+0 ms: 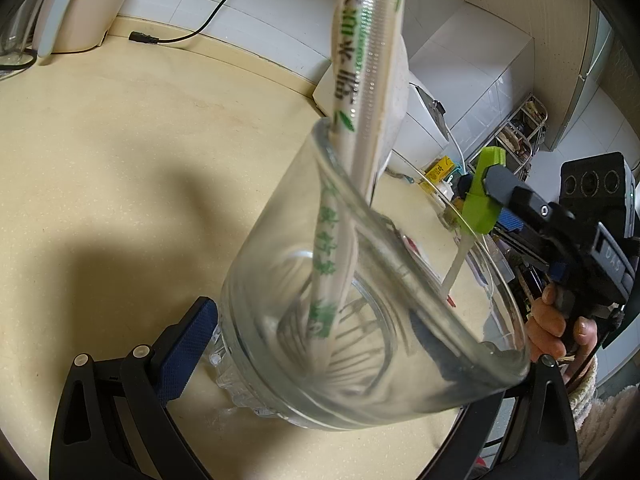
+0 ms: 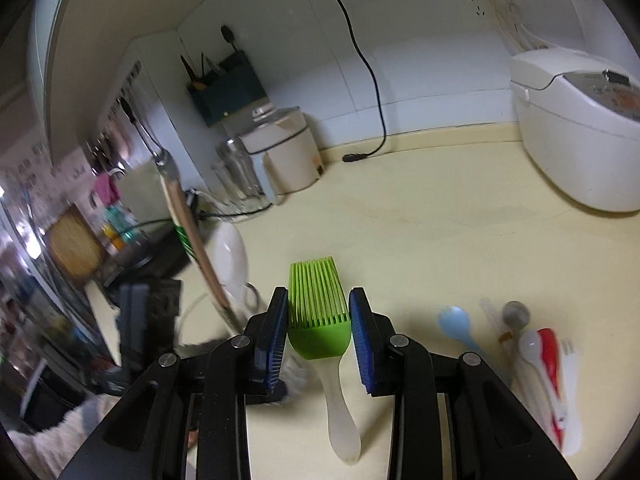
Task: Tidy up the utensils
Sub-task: 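Close the right gripper on the green silicone brush head, then lift the green brush with the right gripper and carry toward the glass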
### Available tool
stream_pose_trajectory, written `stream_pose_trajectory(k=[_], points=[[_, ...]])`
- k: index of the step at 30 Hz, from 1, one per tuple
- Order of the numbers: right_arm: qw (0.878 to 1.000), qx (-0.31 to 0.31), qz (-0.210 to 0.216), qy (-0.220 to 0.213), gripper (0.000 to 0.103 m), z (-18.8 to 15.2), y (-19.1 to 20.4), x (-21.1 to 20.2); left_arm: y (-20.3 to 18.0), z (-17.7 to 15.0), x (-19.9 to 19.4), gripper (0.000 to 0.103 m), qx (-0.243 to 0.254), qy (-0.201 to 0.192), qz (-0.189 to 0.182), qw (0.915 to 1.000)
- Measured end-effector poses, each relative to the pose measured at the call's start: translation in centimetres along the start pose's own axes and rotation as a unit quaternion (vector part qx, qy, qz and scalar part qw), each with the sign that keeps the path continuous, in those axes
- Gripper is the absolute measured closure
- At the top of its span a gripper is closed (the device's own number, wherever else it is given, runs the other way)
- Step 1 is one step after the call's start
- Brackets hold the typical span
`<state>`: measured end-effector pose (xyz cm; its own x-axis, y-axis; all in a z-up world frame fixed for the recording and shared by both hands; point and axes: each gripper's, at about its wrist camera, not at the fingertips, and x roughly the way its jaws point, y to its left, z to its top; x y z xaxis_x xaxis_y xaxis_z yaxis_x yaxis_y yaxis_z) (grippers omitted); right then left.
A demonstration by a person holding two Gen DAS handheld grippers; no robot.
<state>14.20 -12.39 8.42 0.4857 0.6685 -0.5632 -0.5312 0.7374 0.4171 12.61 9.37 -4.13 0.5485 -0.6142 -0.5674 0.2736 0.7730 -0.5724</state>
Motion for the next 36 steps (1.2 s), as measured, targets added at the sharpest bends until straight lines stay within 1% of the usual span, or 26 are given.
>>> stream_pose_trajectory(k=[13,19,25,29,31,36], points=[[0.998,-0.01,-0.061,-0.008,0.072,-0.3,0.0,-0.5,0.0,0.0,0.0,0.003,0.0,0.0,0.0,1.0],[0.998,0.0,-0.065,-0.008,0.072,-0.5,-0.2,-0.7,0.0,0.0,0.0,0.003,0.0,0.0,0.0,1.0],[0.997,-0.022,-0.06,-0.039,0.073,1.1,1.3,-2.2,0.0,0.0,0.0,0.003,0.0,0.0,0.0,1.0],[0.996,-0.038,-0.053,-0.059,0.076,2.3,2.6,-3.0,0.0,0.0,0.0,0.003,0.0,0.0,0.0,1.0],[0.995,-0.045,-0.049,-0.07,0.079,2.8,3.1,-3.5,0.0,0.0,0.0,0.003,0.0,0.0,0.0,1.0],[0.992,-0.068,-0.047,-0.093,0.079,4.6,4.5,-4.0,0.0,0.0,0.0,0.003,0.0,0.0,0.0,1.0]])
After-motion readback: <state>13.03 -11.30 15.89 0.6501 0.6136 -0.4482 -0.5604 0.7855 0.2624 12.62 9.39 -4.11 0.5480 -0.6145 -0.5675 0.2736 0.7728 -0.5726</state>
